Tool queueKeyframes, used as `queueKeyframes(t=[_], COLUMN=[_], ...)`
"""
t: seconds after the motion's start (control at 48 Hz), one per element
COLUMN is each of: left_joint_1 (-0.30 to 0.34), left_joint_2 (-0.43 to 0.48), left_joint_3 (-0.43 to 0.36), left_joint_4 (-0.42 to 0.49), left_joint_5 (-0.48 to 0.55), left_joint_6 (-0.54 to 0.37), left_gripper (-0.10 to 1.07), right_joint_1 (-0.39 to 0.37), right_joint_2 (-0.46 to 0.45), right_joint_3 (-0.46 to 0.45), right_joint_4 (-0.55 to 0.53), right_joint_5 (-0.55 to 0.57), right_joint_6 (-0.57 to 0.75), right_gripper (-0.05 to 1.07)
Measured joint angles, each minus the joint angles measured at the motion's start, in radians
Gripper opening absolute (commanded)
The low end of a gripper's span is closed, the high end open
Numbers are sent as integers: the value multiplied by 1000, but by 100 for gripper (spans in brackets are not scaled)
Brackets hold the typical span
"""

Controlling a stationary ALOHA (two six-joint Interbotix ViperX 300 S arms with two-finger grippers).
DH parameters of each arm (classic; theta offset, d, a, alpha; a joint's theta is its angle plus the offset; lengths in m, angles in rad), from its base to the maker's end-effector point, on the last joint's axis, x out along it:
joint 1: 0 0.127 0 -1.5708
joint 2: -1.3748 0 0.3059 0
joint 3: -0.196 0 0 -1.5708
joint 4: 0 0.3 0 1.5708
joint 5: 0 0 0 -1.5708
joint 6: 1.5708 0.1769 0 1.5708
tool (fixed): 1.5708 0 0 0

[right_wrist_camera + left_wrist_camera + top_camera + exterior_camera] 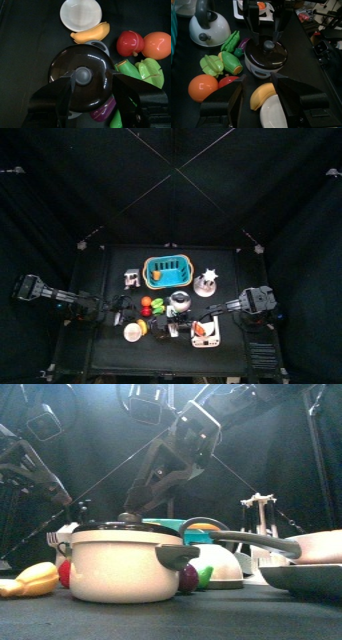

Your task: Grab pot lid

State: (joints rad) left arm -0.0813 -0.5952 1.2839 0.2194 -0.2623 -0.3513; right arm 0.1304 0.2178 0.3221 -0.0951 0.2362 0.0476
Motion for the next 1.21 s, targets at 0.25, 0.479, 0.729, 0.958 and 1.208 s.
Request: queueKeyframes(t=[0.25,0.479,0.729,0.958,1.208], left_joint_1=[2,3,3,2,3], left_joint_2=[-48,-51,-52,-52,-52], left_joint_3=[23,25,28,31,37], left_joint_4=[-12,-18,-18,-18,-20], left_joint_5=[2,2,2,2,2], left_joint_6=[-2,-2,0,-2,-2], left_gripper=[83,83,83,83,83], right_joint_1=[6,8,9,11,11], right_joint_2=[14,28,31,31,31], right_joint_3=[-8,-8,-8,-9,-9], right_joint_4=[3,11,14,15,12], right_joint_5=[0,2,3,5,5], right_joint_6=[0,-3,-5,-5,-5], right_gripper=[87,85,77,71,65])
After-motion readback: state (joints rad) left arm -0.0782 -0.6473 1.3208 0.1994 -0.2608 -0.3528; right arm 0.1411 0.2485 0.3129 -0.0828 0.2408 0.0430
